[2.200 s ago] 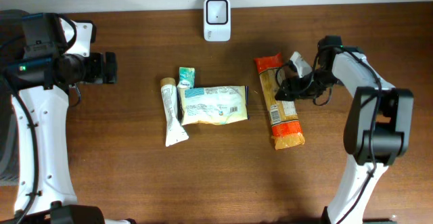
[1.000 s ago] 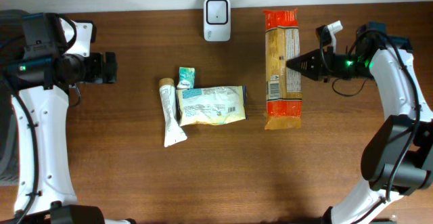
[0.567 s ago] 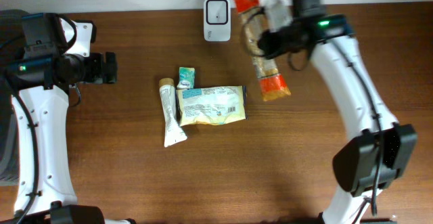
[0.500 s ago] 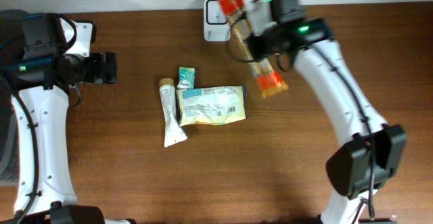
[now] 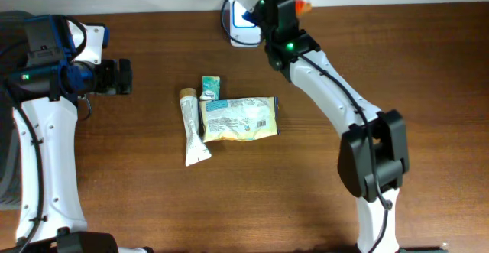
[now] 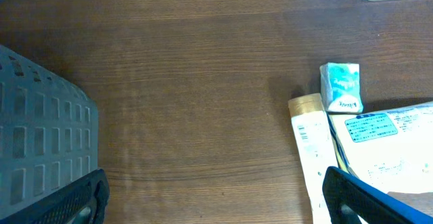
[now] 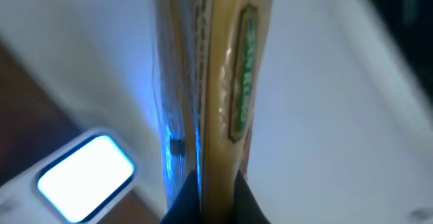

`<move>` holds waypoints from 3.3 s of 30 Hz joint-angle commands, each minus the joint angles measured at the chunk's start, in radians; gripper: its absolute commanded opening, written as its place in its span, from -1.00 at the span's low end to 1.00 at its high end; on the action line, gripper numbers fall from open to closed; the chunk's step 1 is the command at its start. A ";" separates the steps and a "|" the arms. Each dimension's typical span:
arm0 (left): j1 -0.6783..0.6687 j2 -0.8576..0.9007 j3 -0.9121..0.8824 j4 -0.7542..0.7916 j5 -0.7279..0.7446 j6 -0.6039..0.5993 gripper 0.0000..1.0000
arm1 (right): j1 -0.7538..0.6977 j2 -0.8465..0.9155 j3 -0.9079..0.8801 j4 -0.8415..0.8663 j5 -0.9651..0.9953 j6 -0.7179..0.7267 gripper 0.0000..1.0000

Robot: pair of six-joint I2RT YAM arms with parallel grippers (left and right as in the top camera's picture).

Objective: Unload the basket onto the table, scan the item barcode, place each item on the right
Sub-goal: 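Carry the pasta pack with the right gripper over the white scanner, then move the pasta pack right and set it on the table edge, then reach the right gripper to the snack bag and grasp it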

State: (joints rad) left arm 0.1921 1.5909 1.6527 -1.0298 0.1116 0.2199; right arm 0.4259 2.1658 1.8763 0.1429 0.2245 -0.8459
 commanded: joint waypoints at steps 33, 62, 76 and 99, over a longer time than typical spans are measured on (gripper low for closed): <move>0.001 -0.026 0.001 0.000 -0.004 0.013 0.98 | 0.082 0.196 0.043 0.228 0.051 -0.328 -0.92; 0.001 -0.026 0.001 0.000 -0.004 0.013 0.98 | -0.548 -0.300 -0.036 -1.345 -0.077 0.821 -0.92; 0.001 -0.026 0.001 0.000 -0.004 0.013 0.98 | -0.583 -0.119 -0.109 -1.336 0.214 0.997 0.97; 0.001 -0.026 0.001 0.000 -0.004 0.013 0.98 | -0.016 -0.079 -0.134 -1.044 -0.587 1.023 0.20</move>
State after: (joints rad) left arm 0.1921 1.5909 1.6527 -1.0294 0.1112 0.2199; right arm 0.3462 2.0682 1.7531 -0.9245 -0.4953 0.0830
